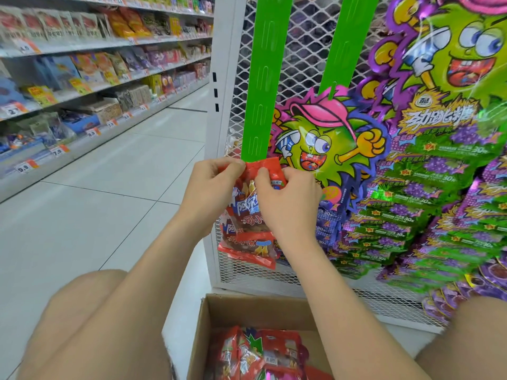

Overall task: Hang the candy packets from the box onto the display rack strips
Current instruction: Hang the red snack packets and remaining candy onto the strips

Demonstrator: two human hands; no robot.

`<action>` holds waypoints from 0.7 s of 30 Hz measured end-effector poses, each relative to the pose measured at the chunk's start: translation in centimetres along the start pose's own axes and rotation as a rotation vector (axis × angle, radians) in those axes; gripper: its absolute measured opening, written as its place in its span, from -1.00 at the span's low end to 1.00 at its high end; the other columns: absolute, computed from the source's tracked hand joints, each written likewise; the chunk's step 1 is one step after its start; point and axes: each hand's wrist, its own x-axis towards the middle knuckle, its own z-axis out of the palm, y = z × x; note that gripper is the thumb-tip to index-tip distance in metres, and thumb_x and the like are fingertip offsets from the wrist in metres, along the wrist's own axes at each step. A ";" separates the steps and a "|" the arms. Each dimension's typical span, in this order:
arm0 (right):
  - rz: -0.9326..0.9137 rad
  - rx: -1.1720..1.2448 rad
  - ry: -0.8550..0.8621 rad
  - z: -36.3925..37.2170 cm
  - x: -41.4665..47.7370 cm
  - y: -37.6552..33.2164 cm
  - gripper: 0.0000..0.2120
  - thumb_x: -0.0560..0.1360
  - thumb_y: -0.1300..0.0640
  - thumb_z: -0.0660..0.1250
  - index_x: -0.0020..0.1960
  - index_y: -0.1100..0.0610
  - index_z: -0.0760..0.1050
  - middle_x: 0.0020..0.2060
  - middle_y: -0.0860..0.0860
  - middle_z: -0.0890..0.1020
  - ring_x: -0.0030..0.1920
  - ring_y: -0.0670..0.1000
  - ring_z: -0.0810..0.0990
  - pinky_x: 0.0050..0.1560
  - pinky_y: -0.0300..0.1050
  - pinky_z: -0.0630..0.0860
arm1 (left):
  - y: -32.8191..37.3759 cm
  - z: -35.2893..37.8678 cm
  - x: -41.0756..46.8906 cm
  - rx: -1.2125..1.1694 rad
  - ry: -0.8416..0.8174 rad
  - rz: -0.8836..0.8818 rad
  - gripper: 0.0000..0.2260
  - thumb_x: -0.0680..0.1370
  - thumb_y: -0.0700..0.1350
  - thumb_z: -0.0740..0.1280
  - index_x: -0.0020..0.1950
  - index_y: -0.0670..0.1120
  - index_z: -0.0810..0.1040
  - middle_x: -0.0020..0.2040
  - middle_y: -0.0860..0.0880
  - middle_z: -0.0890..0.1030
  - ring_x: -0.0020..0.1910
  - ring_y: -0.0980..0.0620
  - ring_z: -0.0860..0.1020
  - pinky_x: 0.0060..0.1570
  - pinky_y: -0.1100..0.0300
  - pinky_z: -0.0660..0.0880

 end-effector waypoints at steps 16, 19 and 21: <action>-0.154 0.004 -0.082 -2.2 -1.9 0.2 -0.79 0.69 -0.05 0.24 0.04 0.06 0.56 -0.17 -0.07 0.64 -0.10 0.05 0.48 -0.03 0.05 0.32 | 0.8 -0.5 0.0 -0.147 -0.190 -0.158 -0.54 0.68 0.17 0.29 0.23 -0.22 0.66 0.09 -0.23 0.74 0.06 -0.30 0.72 0.13 -0.19 0.67; -0.157 0.016 -0.078 -1.9 -0.6 -0.2 -0.77 0.68 -0.08 0.20 -0.02 0.01 0.53 -0.27 -0.08 0.61 -0.17 0.09 0.54 0.02 0.15 0.46 | 1.0 -0.3 -0.1 -0.227 -0.229 -0.205 -0.66 0.68 0.05 0.32 0.22 -0.19 0.66 0.06 -0.21 0.75 -0.04 -0.16 0.74 -0.06 0.02 0.71; -0.129 0.000 -0.063 -1.5 -0.1 -0.5 -0.75 0.67 -0.10 0.21 -0.04 0.01 0.54 -0.30 -0.09 0.61 -0.18 0.12 0.56 0.06 0.21 0.50 | 0.8 -0.2 0.0 -0.237 -0.235 -0.178 -0.68 0.67 -0.01 0.36 0.24 -0.24 0.65 0.10 -0.24 0.74 -0.01 -0.16 0.74 -0.05 0.04 0.70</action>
